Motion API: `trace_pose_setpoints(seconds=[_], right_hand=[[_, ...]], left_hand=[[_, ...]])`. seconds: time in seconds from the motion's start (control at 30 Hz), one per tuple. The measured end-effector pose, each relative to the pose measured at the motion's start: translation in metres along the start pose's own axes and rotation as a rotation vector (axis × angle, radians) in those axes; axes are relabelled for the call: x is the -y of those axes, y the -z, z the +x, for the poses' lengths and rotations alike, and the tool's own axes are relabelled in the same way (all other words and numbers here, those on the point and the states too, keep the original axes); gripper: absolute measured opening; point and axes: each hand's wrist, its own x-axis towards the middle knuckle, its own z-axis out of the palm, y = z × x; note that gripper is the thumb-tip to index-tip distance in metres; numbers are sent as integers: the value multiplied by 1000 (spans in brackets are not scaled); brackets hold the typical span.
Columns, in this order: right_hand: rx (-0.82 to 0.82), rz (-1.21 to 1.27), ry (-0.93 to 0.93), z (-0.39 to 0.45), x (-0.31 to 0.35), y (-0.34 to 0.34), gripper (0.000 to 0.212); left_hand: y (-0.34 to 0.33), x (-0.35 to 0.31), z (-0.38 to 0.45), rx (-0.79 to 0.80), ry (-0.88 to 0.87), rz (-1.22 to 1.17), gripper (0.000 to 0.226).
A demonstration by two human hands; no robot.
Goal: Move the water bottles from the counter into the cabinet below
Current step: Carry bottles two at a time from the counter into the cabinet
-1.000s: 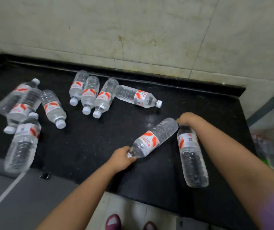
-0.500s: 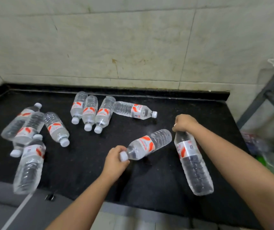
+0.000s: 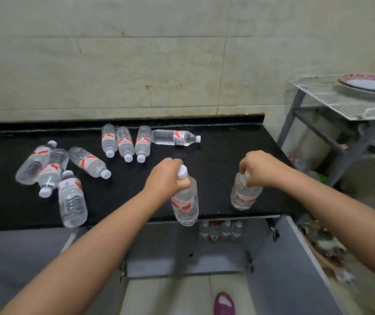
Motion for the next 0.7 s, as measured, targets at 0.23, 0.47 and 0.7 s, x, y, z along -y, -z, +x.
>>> trace_pose_setpoints(seconds=[0.23,0.47,0.7], right_hand=[[56,181,124,-65,69,-29,31],[238,263,270,-72,116,-109,33],[356,225,299,-25,122,-225,37]], left_hand=[[12,16,-100,200,-1,132,26],[-38,60,-142,376,183,93,37],[-143,101,-133,597,346,148,32]])
